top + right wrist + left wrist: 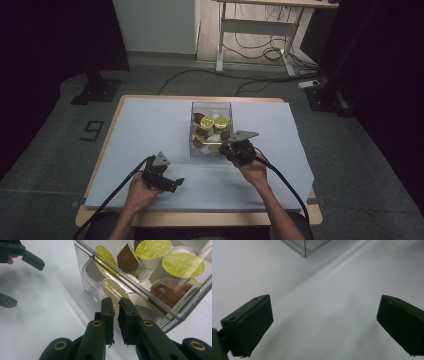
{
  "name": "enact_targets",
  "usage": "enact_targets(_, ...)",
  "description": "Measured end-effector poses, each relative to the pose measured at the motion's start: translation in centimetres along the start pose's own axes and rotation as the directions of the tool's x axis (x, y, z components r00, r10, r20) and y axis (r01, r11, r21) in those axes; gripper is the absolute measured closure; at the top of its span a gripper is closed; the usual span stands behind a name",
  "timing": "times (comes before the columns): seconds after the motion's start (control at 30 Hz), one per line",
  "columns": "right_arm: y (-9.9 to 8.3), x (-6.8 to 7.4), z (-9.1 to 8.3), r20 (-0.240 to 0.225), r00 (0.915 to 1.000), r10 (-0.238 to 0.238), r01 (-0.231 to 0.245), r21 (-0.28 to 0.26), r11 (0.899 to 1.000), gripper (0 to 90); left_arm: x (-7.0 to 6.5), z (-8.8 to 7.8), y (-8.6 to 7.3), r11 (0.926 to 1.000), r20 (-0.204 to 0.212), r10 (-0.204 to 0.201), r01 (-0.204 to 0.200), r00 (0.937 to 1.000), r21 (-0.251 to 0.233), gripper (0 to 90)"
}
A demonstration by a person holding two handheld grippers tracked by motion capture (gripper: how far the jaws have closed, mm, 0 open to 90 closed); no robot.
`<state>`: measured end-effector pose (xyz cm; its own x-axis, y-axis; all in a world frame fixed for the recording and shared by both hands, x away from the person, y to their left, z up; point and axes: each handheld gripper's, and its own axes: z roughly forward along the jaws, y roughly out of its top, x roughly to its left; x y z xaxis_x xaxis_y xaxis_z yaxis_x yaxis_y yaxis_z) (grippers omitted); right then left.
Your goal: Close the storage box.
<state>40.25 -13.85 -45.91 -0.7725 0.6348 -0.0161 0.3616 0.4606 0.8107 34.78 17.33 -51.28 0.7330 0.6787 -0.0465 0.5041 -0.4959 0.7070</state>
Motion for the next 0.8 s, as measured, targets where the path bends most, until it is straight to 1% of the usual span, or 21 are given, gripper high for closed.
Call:
enact_targets(0.2,0.0,-0.2,0.2,0.002,1.0000,0.000,0.000,-0.007,1.000,80.3,0.0,0.4,-0.3,0.9999,0.006,-0.002,0.001,1.0000,0.014,0.1)
enact_targets(0.33,0.3,-0.3,0.4,0.012,0.9999,0.004,-0.004,-0.002,1.000,79.8,0.0,0.7,-0.4,0.9998,0.005,-0.001,0.001,1.0000,0.022,0.2)
enact_targets(0.43,0.4,-0.3,0.5,0.024,0.9997,-0.002,0.002,0.002,1.000,79.1,0.0,0.8,-0.5,0.9996,0.002,0.003,-0.003,1.0000,0.029,0.2)
enact_targets(0.5,0.4,-0.3,0.6,0.022,0.9998,-0.002,0.002,0.003,1.000,78.0,0.0,0.9,-0.5,0.9995,0.002,0.002,-0.002,1.0000,0.033,0.2)
enact_targets(0.63,0.4,-0.2,0.8,0.024,0.9997,-0.001,0.001,0.005,1.000,77.3,0.1,1.2,-0.7,0.9986,-0.008,0.003,-0.003,1.0000,0.052,0.2)
enact_targets(0.8,0.6,-0.4,1.0,0.038,0.9993,0.002,-0.002,0.004,1.000,77.4,0.1,1.2,-0.7,0.9984,-0.016,0.005,-0.004,0.9999,0.056,0.2)
